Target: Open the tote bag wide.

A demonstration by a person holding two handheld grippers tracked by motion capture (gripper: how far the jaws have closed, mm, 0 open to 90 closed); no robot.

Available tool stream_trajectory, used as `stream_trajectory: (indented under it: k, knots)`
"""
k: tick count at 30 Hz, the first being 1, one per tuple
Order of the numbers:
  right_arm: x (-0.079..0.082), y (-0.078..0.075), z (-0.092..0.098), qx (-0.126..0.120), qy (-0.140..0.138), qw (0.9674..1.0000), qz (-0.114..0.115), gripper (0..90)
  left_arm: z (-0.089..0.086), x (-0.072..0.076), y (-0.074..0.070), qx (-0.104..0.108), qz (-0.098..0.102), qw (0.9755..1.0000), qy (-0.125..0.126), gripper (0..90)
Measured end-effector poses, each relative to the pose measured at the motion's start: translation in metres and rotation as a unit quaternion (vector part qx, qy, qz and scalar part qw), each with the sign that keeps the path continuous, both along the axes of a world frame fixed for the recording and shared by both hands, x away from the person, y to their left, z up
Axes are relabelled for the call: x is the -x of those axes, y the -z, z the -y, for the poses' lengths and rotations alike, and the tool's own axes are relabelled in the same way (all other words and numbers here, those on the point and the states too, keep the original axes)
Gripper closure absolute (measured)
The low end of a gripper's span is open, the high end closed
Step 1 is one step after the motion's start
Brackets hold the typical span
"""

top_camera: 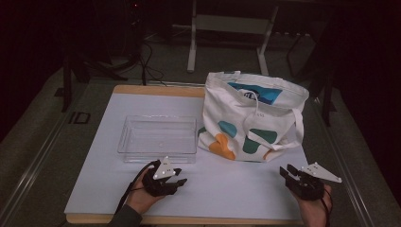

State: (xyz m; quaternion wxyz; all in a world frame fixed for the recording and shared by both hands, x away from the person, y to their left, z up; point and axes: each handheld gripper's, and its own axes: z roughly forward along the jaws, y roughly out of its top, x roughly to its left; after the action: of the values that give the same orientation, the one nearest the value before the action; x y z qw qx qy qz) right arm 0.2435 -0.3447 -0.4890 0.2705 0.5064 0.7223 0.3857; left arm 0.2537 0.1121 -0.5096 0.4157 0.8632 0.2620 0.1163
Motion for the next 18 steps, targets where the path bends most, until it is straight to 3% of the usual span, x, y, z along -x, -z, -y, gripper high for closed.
stream_trajectory:
  k: [1,4,8,12,18]
  knots:
    - [-0.001,-0.004,0.002,-0.002,0.001,1.0000,-0.003,72.1,-0.001,-0.001,-0.004,0.006,-0.001,0.9999,0.012,57.0]
    - [-0.001,-0.012,0.002,0.006,-0.004,1.0000,-0.001,78.0,-0.004,-0.003,-0.011,0.016,-0.001,0.9997,0.016,57.5]
    - [-0.002,-0.016,0.003,0.013,-0.006,0.9999,0.000,80.2,-0.005,-0.007,-0.020,0.013,0.004,0.9998,0.015,58.1]
    - [-0.009,-0.024,0.009,0.018,0.013,0.9998,0.004,85.7,-0.007,-0.014,-0.031,0.013,-0.004,0.9998,0.013,58.6]
    - [-0.020,-0.028,0.013,0.020,0.022,0.9995,0.002,90.0,-0.012,-0.020,-0.045,0.018,0.006,0.9998,0.010,60.1]
